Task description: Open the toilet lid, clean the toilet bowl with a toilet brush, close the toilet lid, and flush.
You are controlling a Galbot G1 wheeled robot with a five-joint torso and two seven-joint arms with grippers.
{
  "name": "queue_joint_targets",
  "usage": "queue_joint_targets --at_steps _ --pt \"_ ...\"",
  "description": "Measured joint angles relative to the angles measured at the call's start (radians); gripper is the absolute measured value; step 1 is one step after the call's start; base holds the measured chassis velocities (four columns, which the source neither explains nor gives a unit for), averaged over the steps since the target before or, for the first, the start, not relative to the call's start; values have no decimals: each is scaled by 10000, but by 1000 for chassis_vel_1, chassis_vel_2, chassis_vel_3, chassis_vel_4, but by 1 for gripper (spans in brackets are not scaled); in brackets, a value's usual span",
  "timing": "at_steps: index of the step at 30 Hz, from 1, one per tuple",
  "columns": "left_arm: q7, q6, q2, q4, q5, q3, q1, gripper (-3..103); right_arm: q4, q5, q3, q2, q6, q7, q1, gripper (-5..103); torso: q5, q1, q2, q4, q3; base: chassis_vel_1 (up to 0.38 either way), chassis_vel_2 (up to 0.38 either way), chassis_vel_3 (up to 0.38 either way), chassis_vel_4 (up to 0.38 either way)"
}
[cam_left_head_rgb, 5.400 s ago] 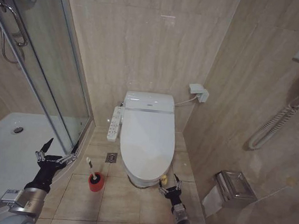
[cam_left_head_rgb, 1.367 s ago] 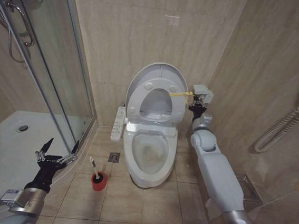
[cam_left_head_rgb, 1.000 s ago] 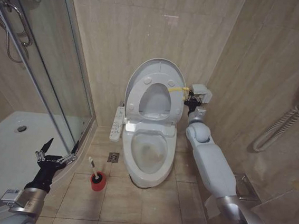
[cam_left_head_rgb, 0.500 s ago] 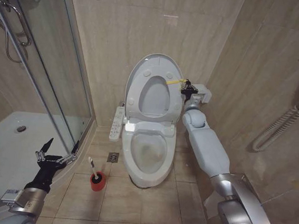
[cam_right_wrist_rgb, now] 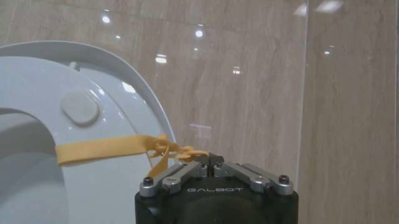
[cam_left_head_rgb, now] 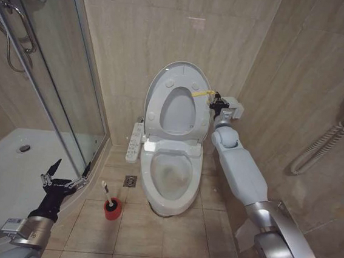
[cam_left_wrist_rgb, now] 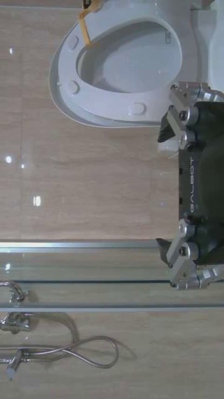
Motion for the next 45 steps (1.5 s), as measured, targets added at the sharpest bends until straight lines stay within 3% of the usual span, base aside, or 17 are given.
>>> queue_joint_targets --at_steps 2,3,9,10,13,17,18,25,26,31,32,45 --pt "0 0 0 0 0 0 0 100 120 29 -12 -25 -56 35 -54 1 0 0 0 -1 0 0 0 0 0" --pt "0 0 0 0 0 0 0 100 253 53 -24 -61 -109 64 -113 8 0 0 0 -3 0 0 0 0 0" --pt "0 0 0 0 0 0 0 100 671 72 -101 -215 -225 136 -307 8 0 0 1 -7 0 0 0 0 0" --pt "0 0 0 0 0 0 0 100 719 71 -109 -230 -238 137 -333 35 0 0 1 -8 0 0 0 0 0" --pt "0 0 0 0 0 0 0 100 885 70 -166 -278 -271 144 -463 35 0 0 1 -9 -1 0 0 0 0" --pt "0 0 0 0 0 1 1 100 1099 74 -314 -346 -307 97 -679 35 2 0 1 8 0 0 0 0 0" --pt "0 0 0 0 0 0 6 100 1173 71 -336 -390 -308 104 -754 62 -1 0 1 5 -1 0 0 0 0" --pt "0 0 0 0 0 0 1 100 1469 64 -466 -468 -347 88 -1085 62 -3 -1 2 1 -1 0 0 0 0" --pt "0 0 0 0 0 0 0 100 1480 61 -466 -461 -347 93 -1107 89 -1 -1 1 3 0 0 0 0 0" --pt "0 0 0 0 0 0 0 100 1606 53 -432 -462 -348 117 -1217 89 -1 0 1 1 0 0 0 0 0" --pt "0 0 0 0 0 0 0 100 1702 55 -424 -488 -348 130 -1285 100 0 0 1 1 0 0 0 0 0" --pt "0 0 0 0 0 0 0 100 3790 476 225 -1311 -764 456 -3020 100 1 -1 1 -1 -1 0 0 0 0"
